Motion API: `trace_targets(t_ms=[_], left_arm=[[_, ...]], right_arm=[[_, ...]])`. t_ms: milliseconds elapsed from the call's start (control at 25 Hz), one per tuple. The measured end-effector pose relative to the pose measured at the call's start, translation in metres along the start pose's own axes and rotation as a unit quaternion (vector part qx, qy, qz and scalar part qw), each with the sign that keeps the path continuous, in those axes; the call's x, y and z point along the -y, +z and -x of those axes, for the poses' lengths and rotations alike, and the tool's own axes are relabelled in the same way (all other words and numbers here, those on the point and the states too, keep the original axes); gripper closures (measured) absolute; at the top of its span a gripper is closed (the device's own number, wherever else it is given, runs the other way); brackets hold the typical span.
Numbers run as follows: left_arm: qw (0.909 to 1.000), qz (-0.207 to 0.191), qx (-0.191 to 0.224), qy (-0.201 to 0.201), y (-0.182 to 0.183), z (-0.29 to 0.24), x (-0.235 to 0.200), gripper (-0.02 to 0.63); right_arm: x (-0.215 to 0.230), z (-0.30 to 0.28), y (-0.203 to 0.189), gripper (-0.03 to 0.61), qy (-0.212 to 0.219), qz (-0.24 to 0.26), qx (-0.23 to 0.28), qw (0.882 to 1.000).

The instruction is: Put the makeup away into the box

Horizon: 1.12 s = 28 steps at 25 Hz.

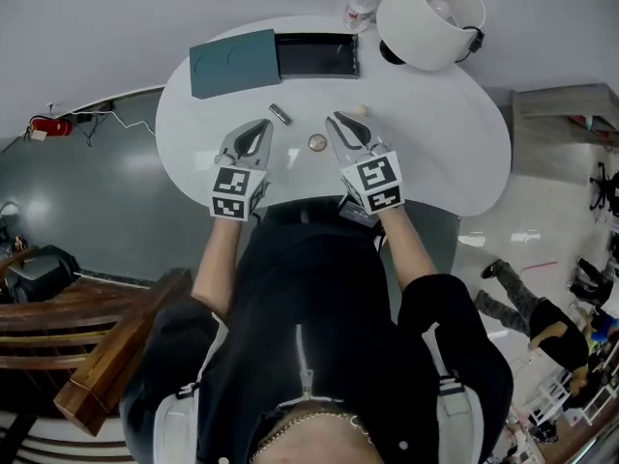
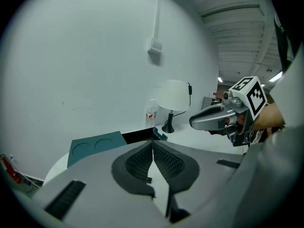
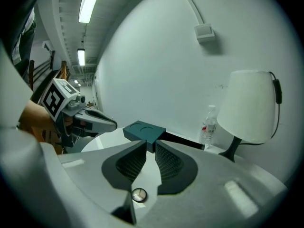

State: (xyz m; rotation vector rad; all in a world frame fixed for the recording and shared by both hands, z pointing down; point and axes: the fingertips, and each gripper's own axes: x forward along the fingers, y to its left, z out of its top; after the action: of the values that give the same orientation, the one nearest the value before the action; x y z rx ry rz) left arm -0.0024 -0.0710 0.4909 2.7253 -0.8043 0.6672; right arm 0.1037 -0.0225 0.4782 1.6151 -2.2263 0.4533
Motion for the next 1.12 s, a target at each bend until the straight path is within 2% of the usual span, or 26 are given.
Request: trace_targets(t_ms=[280,560,720,1120], left_arm=[[0.9997,0.000,-0.014,-0.019,-0.002,-0.015,-0.003,0.598],[0.9991,0.003,-0.026,-0.034,-0.012,-0.018,-0.005,0.598],[0.9989,0.006,-0.032,-0.034,-0.016,-0.020,-0.010,0.598],[0.9983,0.028,-0.047,-0.018,-0.036,-0.018,-0.018,0.598]], right_arm=[[-0.006,-0.018,-0.028,0.489,0.024,0.023,-0.058,0.998],[-0.017,-0.041,-0.067,0.445,0.078,0.071,-0.128,0.986],[-0.022,-0.054,-0.098,0.403,0.115,0.099,-0.185,0.971],[-0.042,-0.073,-0.172,0.354,0.183,0.183,-0.294,0.920]])
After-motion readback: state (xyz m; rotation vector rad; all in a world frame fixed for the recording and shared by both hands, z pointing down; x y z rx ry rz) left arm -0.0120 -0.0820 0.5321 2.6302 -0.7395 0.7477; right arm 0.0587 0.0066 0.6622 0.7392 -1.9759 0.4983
